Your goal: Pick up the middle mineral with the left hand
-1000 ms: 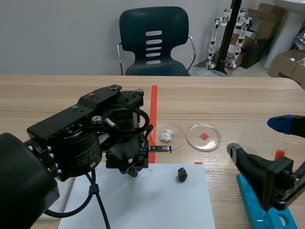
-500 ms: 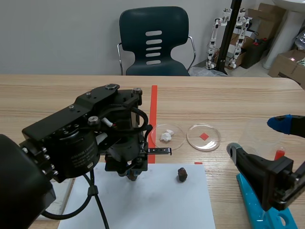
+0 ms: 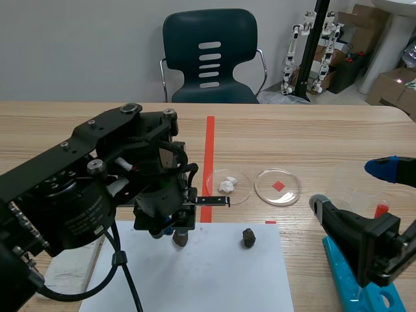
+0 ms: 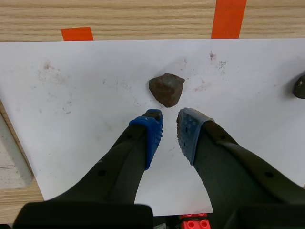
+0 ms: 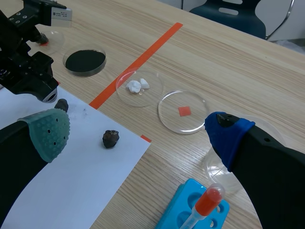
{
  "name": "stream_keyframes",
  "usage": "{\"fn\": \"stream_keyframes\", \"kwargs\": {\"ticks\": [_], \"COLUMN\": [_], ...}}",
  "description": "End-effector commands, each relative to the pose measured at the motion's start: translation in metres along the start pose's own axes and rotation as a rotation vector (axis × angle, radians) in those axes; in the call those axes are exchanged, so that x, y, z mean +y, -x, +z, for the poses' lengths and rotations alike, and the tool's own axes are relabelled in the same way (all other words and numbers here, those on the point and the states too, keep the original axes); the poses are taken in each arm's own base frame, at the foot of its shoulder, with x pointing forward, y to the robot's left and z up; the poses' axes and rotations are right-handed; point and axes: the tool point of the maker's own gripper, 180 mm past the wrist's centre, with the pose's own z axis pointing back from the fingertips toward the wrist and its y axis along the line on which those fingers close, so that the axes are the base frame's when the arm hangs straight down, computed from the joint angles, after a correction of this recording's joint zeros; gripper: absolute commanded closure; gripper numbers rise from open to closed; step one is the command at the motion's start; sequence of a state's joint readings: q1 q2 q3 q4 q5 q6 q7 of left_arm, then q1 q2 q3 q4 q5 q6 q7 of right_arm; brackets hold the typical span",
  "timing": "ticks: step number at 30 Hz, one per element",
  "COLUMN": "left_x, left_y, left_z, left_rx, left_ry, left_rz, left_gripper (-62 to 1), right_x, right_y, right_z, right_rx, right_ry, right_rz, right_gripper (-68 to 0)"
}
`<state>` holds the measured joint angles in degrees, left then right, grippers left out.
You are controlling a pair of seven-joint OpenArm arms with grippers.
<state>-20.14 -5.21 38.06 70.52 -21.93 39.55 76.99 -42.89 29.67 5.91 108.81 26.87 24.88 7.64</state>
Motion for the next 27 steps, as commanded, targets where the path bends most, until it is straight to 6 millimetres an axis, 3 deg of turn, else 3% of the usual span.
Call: {"fn": "stream_keyframes", "kwargs": {"ticks": [1,17,20,27], "left_x": [-0.002,-0.005,-0.004,0.000], "left_y": [-0.004,-0.003,0.001,0.002], "left_z": [0.004,-0.003,-0.011,-0.026], "left_rx": [-0.011,-0.009,0.004,-0.004], "left_ry": [0.006,-0.001,-0.014,-0.042], "left_rz": [0.007,0.011,0.016,0.025], "left_gripper": [-11.6,-13.2,-21.9,-51.4], "right_x": [0.000,0.000,0.000,0.000], "right_y": [-0.012,-0.012,-0.012,-0.012], "right_z": [0.000,0.000,0.000,0.000], "right_rx": [-0.037,-0.038,-0.038,-0.038], "right_ry": [-0.003,-0.003,-0.003,-0.003], "right_rz": [0.007,0.006,0.006,0.006], "right_gripper": [-59.1,-59.1,-59.1,-59.1]}}
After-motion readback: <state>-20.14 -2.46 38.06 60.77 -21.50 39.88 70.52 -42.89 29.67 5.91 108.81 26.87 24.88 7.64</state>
